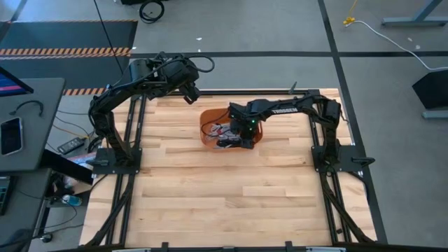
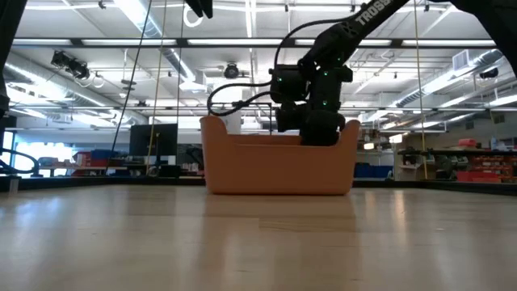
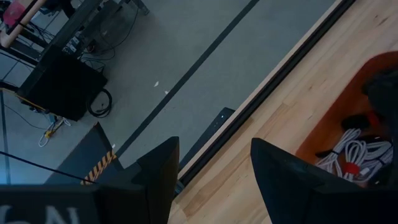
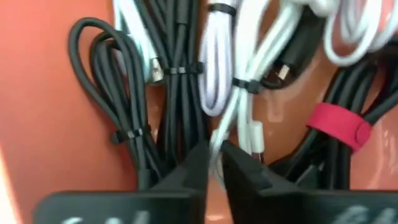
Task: Pick and place USB-C Cables
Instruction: Adjust the white USB cable in the orange bin
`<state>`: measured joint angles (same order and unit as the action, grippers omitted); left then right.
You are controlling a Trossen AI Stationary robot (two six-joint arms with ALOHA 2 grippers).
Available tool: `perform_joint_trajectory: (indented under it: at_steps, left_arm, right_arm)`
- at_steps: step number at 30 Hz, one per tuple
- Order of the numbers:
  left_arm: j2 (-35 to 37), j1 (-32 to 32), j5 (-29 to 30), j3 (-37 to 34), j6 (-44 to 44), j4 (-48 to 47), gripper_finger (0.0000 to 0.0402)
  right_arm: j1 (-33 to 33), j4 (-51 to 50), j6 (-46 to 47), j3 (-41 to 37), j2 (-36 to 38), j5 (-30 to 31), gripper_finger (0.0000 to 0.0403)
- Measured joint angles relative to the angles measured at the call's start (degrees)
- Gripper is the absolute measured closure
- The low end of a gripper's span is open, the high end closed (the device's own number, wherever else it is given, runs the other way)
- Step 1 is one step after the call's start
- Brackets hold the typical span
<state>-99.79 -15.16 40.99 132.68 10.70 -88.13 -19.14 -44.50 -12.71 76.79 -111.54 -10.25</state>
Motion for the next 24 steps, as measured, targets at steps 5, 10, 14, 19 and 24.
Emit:
perform_joint_trajectory:
  at_steps: [5,10,14,19,24]
  left_arm:
    - [0.0,0.0,0.0,0.0,0.0,0.0,0.0196]
    - [0.0,0.0,0.0,0.0,0.0,0.0,0.0196]
    - [0.0,0.0,0.0,0.0,0.0,0.0,0.0196]
    - [0.0,0.0,0.0,0.0,0.0,0.0,0.0196]
    - [0.0,0.0,0.0,0.0,0.0,0.0,0.0196]
  right_arm:
    - [0.0,0.6,1.1,-2.1,0.2,-1.8,0.0392]
    - [0.1,0.5,0.2,-1.6,0.1,-1.5,0.0396]
    - [0.4,-1.3,-1.9,1.5,0.0,1.2,0.0397]
    - [0.3,-4.8,-4.8,6.5,0.0,2.3,0.0400]
    - [0.2,-7.9,-7.2,9.0,0.0,5.6,0.0401]
